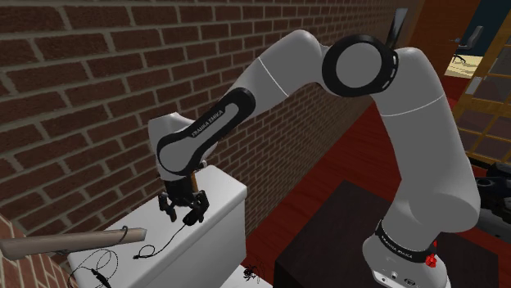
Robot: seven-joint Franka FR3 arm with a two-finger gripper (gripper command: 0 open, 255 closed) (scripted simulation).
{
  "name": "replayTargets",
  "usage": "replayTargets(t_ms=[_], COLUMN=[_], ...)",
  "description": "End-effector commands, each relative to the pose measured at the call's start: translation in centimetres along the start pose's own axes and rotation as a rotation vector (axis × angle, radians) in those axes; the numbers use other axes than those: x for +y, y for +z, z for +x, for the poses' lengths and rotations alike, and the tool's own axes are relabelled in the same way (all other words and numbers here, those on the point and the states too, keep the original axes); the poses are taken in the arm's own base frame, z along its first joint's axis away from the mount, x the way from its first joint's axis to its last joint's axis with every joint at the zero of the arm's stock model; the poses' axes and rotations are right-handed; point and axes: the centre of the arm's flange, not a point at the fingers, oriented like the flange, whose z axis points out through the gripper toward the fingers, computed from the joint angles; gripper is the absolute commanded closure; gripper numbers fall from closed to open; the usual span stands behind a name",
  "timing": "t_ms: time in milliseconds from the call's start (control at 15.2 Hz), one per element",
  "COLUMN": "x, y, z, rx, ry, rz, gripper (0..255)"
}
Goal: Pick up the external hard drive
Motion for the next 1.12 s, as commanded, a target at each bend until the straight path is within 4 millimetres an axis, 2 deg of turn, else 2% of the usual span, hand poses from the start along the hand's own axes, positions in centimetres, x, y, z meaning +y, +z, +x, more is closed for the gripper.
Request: replayTargets(t_ms=[0,66,660,1056], x=[-0.1,-0.2,-0.1,0.2], y=[0.4,0.5,0.4,-2.6], z=[0.1,0.1,0.1,-0.7], rx=[0.000,0.000,0.000,0.000], ry=[0.000,0.000,0.000,0.000], rz=[0.000,0.000,0.000,0.000], gripper=[0,255,255,255])
